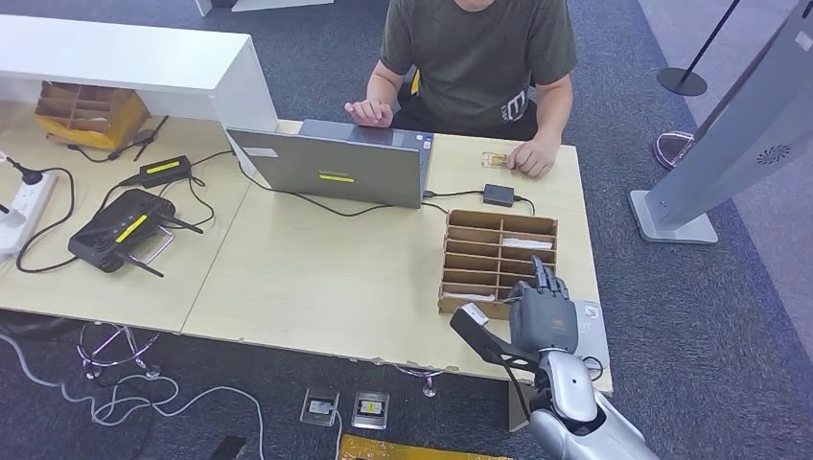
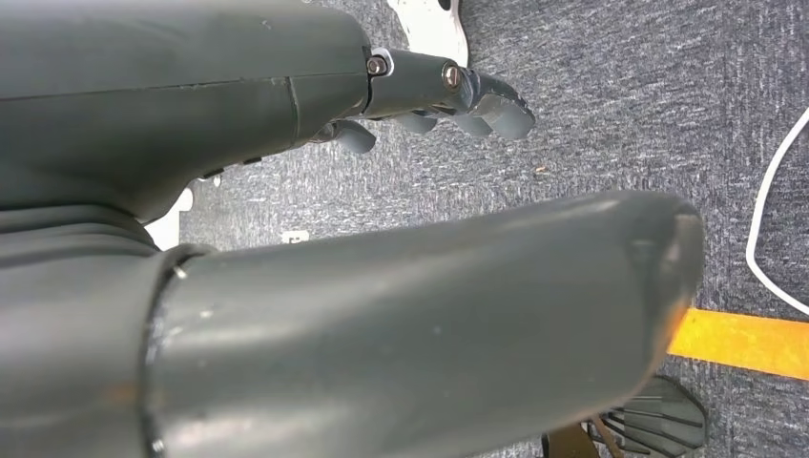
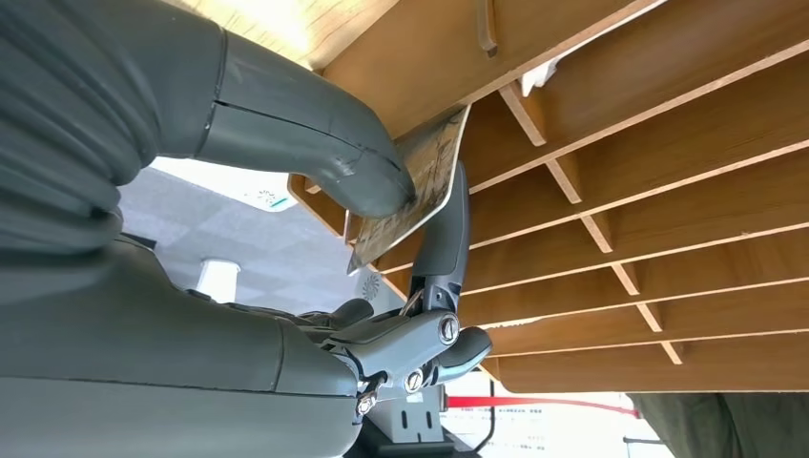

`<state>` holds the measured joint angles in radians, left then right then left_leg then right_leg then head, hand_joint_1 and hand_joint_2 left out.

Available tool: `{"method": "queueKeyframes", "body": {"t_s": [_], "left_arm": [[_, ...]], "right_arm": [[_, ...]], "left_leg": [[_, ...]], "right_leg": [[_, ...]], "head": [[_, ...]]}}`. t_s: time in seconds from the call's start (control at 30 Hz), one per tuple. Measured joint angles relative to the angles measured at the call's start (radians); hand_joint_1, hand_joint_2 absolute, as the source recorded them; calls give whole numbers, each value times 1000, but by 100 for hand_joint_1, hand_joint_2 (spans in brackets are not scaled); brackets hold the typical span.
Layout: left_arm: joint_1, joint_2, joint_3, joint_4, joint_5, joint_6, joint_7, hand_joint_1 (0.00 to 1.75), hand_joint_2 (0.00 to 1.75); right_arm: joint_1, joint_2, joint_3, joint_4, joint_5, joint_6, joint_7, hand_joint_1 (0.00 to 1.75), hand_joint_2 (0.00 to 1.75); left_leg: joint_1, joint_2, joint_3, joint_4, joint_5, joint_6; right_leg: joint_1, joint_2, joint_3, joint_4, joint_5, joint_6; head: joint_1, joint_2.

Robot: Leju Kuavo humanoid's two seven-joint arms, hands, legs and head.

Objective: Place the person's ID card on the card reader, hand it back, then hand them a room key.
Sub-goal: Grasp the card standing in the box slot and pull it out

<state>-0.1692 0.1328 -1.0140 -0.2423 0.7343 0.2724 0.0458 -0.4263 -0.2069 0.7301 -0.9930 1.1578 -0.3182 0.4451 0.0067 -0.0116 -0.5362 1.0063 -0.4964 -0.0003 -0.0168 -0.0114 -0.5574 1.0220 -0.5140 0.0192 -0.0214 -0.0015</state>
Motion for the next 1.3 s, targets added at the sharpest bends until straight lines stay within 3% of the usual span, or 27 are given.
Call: {"method": "queueKeyframes", "body": {"t_s": [0.93, 1.1, 1.3], "left_arm": [[2, 0, 1, 0, 4, 1, 3, 0, 0], [8, 0, 13, 0, 3, 1, 3, 0, 0], [8, 0, 19, 0, -9, -4, 2, 0, 0]], "right_arm": [[-55, 83, 8, 167, 33, -78, -29, 175, 175], [-55, 80, -5, 72, 114, -61, -8, 175, 175], [-75, 48, -28, -199, 243, 9, -8, 175, 175]], "left_leg": [[0, 3, 0, 0, 0, 0], [0, 3, 0, 0, 0, 0], [0, 3, 0, 0, 0, 0]], "right_leg": [[0, 2, 0, 0, 1, -1], [0, 2, -1, 0, 1, -1], [0, 2, -1, 0, 1, -1]], "head": [[0, 0], [0, 0], [0, 0]]}}
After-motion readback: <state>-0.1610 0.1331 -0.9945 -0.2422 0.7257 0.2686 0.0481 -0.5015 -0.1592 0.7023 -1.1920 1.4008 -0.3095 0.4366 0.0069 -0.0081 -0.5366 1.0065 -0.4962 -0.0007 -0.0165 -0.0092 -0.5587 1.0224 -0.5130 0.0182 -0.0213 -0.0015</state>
